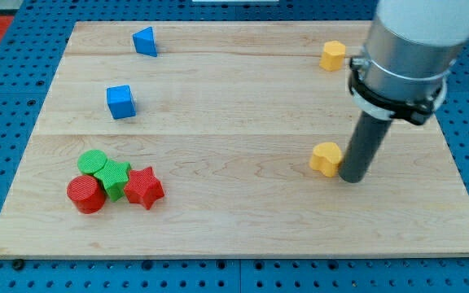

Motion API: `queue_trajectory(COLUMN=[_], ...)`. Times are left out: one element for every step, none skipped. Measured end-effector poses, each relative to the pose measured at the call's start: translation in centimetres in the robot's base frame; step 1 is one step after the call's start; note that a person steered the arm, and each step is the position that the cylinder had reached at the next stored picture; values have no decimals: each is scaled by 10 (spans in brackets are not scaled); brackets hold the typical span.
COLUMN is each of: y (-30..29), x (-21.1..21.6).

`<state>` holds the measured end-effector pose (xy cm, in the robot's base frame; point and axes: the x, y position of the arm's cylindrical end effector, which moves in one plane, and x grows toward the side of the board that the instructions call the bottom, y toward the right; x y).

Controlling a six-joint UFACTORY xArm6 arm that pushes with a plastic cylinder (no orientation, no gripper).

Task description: Push the yellow heart closer to the blue cube

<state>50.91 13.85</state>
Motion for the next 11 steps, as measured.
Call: queue_trajectory(y=[-33,-64,-86,-92,-56,-24,-125,-197,-199,-199,-213], x=[-12,-20,-20,-20,-25,-43,-60,-60,-60,-53,-48])
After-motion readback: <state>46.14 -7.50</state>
